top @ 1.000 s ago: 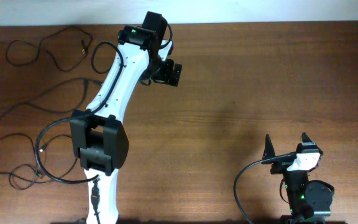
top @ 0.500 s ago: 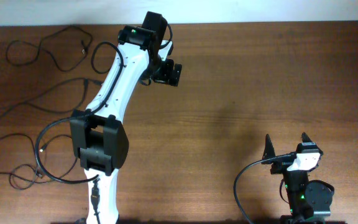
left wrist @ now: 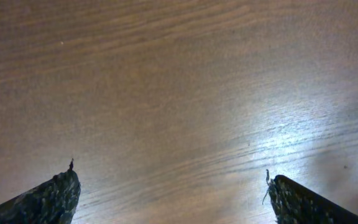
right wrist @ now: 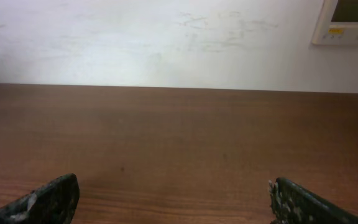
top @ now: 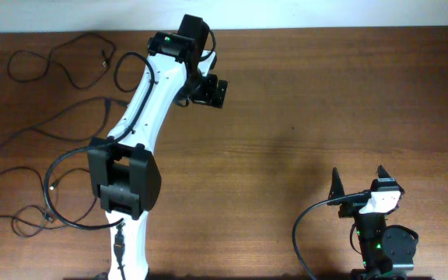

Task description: Untangle cables

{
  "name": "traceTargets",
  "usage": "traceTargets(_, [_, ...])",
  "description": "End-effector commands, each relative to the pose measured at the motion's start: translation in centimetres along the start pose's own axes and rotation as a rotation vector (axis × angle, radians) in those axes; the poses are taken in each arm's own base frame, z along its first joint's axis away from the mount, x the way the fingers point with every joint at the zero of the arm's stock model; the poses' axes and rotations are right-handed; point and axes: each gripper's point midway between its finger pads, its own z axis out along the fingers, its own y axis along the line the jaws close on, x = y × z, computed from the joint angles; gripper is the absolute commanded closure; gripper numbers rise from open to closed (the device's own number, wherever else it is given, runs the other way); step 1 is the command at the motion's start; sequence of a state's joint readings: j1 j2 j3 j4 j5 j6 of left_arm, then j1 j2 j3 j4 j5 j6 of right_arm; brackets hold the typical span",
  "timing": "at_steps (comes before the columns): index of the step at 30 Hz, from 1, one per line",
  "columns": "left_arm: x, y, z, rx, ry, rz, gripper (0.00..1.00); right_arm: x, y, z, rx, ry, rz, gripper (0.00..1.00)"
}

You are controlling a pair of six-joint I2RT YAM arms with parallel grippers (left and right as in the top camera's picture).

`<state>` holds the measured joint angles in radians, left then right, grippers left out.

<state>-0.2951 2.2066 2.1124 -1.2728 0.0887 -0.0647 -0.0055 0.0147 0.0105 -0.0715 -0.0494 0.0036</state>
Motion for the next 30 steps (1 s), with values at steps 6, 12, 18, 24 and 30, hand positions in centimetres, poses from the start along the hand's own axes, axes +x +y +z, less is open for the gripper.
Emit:
traceTargets(6, [1.9, 0.1, -2.5, -0.010, 0.045, -0.007, 0.01, 0.2, 0.0, 0.0, 0.000, 0.000, 0.000, 0.02])
traceTargets(12, [2.6, -0.1, -4.1, 0.000, -0.064, 0.003, 0.01, 0.2, 0.0, 0.0, 0.000, 0.000, 0.000, 0.02])
traceTargets(18, [6.4, 0.0, -6.9, 0.006, -0.207, 0.015, 0.01, 0.2, 0.0, 0.0, 0.000, 0.000, 0.000, 0.01])
traceTargets(24, [11.8, 2.3, -10.4, -0.117, -0.311, 0.013, 0.01, 0.2, 0.0, 0.0, 0.000, 0.000, 0.000, 0.02])
traceTargets(30, [15.9, 2.1, -13.8, -0.091, -0.608, 0.020, 0.01, 0.2, 0.0, 0.0, 0.000, 0.000, 0.000, 0.02])
